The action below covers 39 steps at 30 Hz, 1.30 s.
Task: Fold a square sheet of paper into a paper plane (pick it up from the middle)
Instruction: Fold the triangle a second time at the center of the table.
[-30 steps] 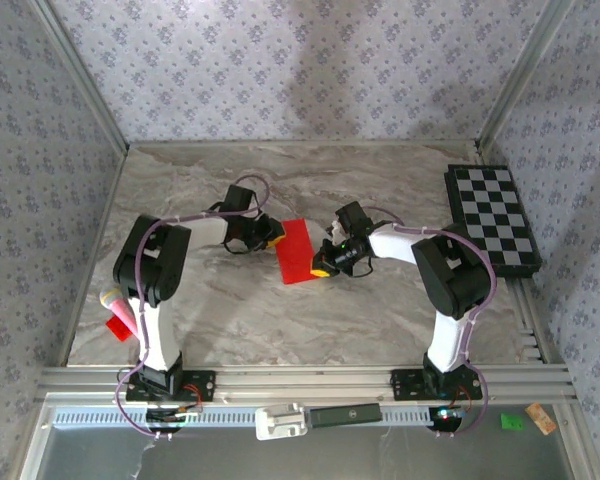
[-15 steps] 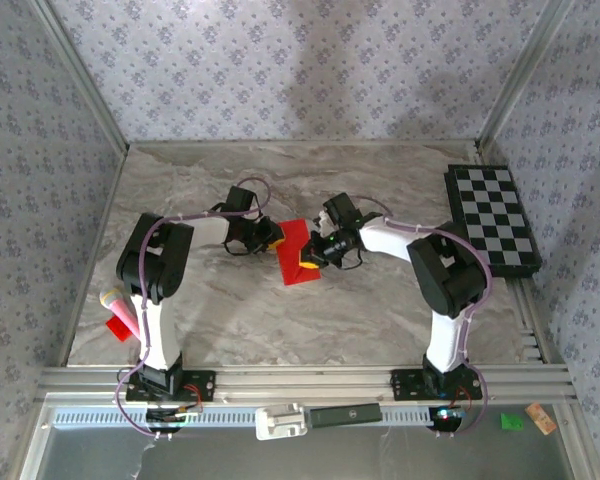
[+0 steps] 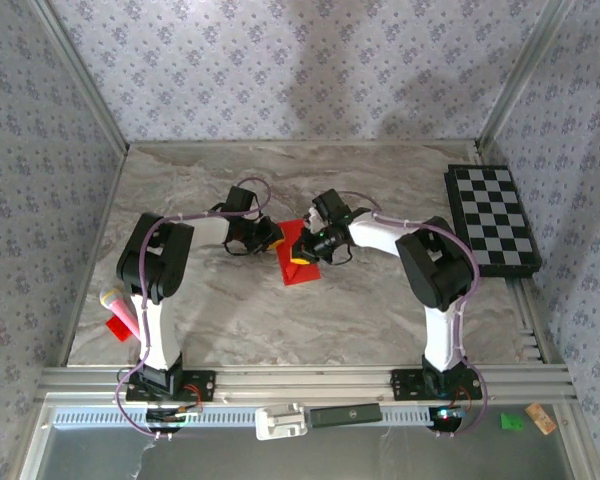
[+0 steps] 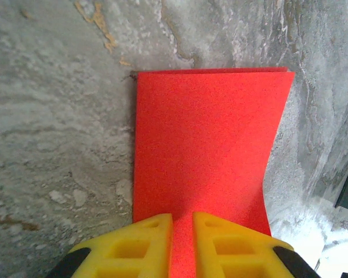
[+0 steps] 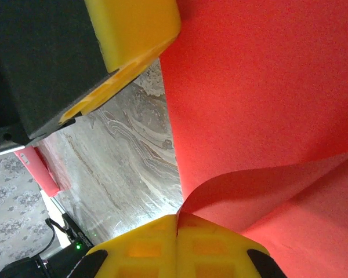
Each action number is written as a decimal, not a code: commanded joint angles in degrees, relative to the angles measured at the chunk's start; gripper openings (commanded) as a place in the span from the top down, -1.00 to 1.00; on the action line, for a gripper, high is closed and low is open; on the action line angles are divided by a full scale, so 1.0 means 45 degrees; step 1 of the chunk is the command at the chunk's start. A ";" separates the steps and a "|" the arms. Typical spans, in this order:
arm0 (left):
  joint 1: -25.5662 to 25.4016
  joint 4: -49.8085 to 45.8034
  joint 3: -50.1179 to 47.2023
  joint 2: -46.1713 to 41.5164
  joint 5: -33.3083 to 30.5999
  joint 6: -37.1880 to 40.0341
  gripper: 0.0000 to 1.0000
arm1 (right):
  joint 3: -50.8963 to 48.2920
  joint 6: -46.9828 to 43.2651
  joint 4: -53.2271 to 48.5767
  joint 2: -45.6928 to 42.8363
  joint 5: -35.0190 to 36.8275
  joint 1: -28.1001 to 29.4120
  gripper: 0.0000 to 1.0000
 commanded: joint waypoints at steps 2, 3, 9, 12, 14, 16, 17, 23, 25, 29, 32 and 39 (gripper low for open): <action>-0.0093 -0.0738 -0.0043 0.0404 -0.0105 0.0198 0.66 | 0.0588 -0.0221 -0.0373 0.0482 0.0396 0.0171 0.97; -0.0092 -0.0738 -0.0062 0.0419 -0.0113 0.0176 0.66 | 0.0620 -0.0210 -0.0418 0.0516 0.0498 0.0174 0.97; -0.0122 -0.0719 -0.0104 0.0470 -0.0171 0.0113 0.66 | 0.0665 0.0132 -0.0344 0.0574 0.1414 0.0170 0.96; -0.0112 -0.0710 -0.0115 0.0497 -0.0162 0.0096 0.66 | 0.0756 0.0276 -0.0176 0.0716 0.1420 0.0153 0.96; -0.0112 -0.0712 -0.0110 0.0506 -0.0170 0.0083 0.66 | 0.0872 0.0291 -0.0170 0.0798 0.1382 0.0184 0.96; -0.0112 -0.0701 -0.0111 0.0517 -0.0167 0.0077 0.67 | 0.0989 0.0223 -0.0218 0.0872 0.1360 0.0222 0.96; -0.0112 -0.0717 -0.0106 0.0529 -0.0177 0.0064 0.66 | 0.1045 0.0200 -0.0270 0.0896 0.1361 0.0242 0.96; -0.0132 -0.0699 -0.0063 0.0556 -0.0149 0.0042 0.67 | 0.1328 -0.0050 -0.0667 0.1082 0.1326 0.0349 0.96; -0.0132 -0.0699 -0.0068 0.0556 -0.0148 0.0037 0.67 | 0.1405 -0.0142 -0.0848 0.1142 0.1350 0.0381 0.95; -0.0132 -0.0699 -0.0073 0.0556 -0.0132 0.0029 0.66 | 0.1591 -0.0274 -0.1267 0.1278 0.1381 0.0407 0.95; -0.0151 -0.0680 -0.0095 0.0556 -0.0130 0.0036 0.67 | 0.1646 -0.0329 -0.1393 0.1356 0.1408 0.0428 0.95; -0.0151 -0.0616 -0.0122 0.0556 -0.0131 -0.0002 0.67 | 0.1660 -0.0305 -0.1208 0.1405 0.1293 0.0444 0.95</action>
